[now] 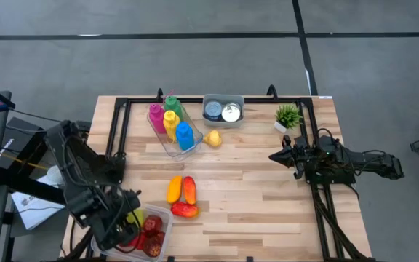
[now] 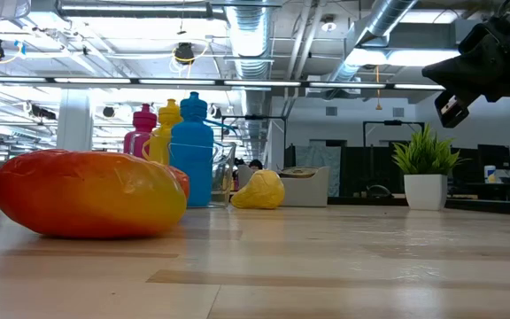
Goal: Pick & Place Food Item
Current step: Put the green apple into the white bin
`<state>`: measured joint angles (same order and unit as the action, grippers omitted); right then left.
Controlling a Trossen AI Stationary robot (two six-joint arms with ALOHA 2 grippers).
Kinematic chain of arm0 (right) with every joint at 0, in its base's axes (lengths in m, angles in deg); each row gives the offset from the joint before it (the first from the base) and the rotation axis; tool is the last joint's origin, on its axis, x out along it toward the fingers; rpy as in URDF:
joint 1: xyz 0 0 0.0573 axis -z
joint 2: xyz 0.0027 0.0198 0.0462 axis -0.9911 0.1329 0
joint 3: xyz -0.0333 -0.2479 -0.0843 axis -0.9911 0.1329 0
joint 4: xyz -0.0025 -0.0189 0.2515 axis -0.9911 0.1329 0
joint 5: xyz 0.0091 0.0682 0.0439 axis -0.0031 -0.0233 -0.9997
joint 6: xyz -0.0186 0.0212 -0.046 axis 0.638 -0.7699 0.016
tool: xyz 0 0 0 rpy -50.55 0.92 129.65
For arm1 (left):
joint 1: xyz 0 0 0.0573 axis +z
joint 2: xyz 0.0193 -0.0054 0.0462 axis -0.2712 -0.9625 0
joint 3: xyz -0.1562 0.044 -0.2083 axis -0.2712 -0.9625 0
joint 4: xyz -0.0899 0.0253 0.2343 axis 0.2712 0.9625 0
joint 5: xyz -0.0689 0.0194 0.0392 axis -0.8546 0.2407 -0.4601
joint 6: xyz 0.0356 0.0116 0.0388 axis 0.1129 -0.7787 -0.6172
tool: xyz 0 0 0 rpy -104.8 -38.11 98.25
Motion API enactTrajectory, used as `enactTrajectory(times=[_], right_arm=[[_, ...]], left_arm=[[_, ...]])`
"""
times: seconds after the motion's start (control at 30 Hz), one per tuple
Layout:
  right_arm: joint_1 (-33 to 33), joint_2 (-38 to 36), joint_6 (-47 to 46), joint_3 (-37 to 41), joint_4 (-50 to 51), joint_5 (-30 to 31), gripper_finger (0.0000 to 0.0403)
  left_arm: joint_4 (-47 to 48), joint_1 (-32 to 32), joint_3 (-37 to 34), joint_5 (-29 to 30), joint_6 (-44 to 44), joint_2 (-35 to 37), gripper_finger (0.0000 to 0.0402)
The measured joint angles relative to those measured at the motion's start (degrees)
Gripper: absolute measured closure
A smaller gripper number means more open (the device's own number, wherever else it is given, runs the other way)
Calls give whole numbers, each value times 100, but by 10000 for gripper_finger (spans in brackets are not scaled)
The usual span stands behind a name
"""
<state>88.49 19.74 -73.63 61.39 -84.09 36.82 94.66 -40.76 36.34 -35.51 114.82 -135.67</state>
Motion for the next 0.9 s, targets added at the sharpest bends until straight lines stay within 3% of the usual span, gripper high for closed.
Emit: enactTrajectory(times=[0.67, 0.9], right_arm=[[2, 1, 1, 0, 0, 0, 391], [0, 1, 1, 0, 0, 0, 391]], left_arm=[[-545, 0, -55, 87, 309, -339, 75], [-932, -11, -769, -617, 455, -342, 75]])
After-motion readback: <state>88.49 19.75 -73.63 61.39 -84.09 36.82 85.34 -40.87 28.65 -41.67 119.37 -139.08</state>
